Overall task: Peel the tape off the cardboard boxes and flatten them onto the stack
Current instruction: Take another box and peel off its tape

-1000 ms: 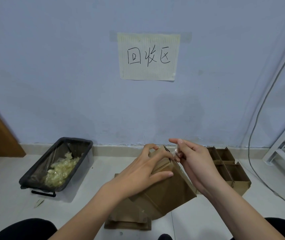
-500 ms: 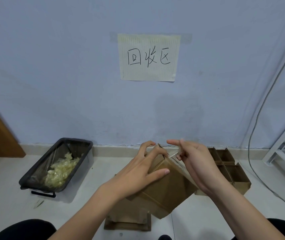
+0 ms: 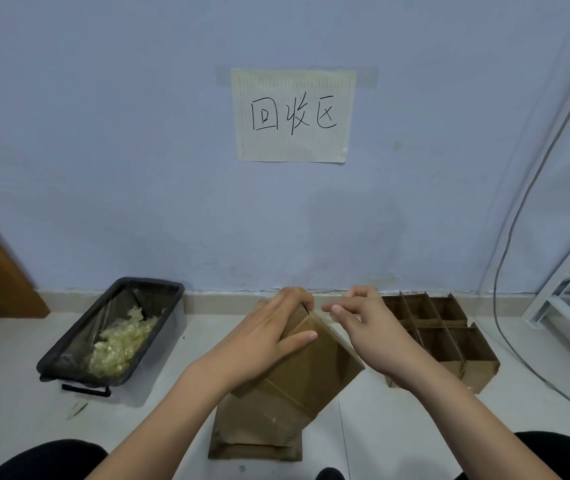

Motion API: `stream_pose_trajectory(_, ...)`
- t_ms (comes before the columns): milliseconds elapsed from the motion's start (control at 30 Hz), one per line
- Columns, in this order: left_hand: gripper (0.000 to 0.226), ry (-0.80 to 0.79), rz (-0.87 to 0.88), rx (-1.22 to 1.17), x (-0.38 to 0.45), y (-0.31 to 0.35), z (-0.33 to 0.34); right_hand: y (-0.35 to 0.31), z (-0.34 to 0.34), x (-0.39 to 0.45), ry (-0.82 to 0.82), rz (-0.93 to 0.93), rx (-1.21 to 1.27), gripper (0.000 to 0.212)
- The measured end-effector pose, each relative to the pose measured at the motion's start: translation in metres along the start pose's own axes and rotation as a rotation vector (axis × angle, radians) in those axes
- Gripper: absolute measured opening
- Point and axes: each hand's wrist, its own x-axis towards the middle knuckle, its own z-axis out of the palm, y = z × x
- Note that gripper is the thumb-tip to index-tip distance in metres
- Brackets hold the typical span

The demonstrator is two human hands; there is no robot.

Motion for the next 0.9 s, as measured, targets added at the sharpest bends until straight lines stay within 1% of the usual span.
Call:
stream_pose_trajectory(100, 0.038, -0.011, -0.007, 0.010, 0.0013, -0.0018, -0.0006, 0.0018, 0.0000, 0.0015, -0.006, -0.006, -0.031, 0.028)
stream_pose_trajectory(233, 0.034, -0.028, 0.008, 0.061, 0.0049, -0.0029, -0.0030, 0.0038, 0.0005, 0.0039, 0.029, -0.025, -0.045, 0.018)
stream_pose_trajectory(367, 0.033, -0.027, 0.021, 0.065, 0.0033, -0.0027, -0.0035, 0.0041, -0.0034, 0.0040, 0.084, 0.022, 0.046, 0.009)
stream_pose_trajectory(567, 0.035, -0.034, 0.028, 0.059, 0.0038, 0.0007, -0.0064, 0.0041, -0.0032, 0.0079, 0.171, 0.019, 0.168, 0.016)
stream_pose_trajectory(633, 0.035, -0.047, 0.035, 0.062, 0.0036, 0.0013, -0.0060, 0.0045, -0.0012, 0.0095, 0.175, 0.016, 0.202, 0.020)
stream_pose_trajectory(733, 0.038, -0.055, 0.032, 0.066, 0.0029, 0.0001, -0.0058, 0.0044, -0.0006, 0.0096, 0.169, 0.035, 0.344, 0.022)
stream_pose_trajectory(800, 0.039, -0.054, 0.032, 0.065, 0.0028, -0.0010, -0.0065, 0.0018, -0.0014, 0.0081, 0.156, 0.044, 0.436, 0.019)
stream_pose_trajectory(867, 0.039, -0.045, 0.041, 0.049, 0.0028, -0.0010, -0.0077, -0.0010, -0.0020, 0.0067, 0.142, 0.042, 0.493, 0.010)
stream_pose_trajectory(900, 0.039, -0.040, 0.046, 0.037, 0.0029, -0.0003, -0.0082, -0.0004, -0.0016, 0.0068, 0.130, 0.037, 0.511, 0.014)
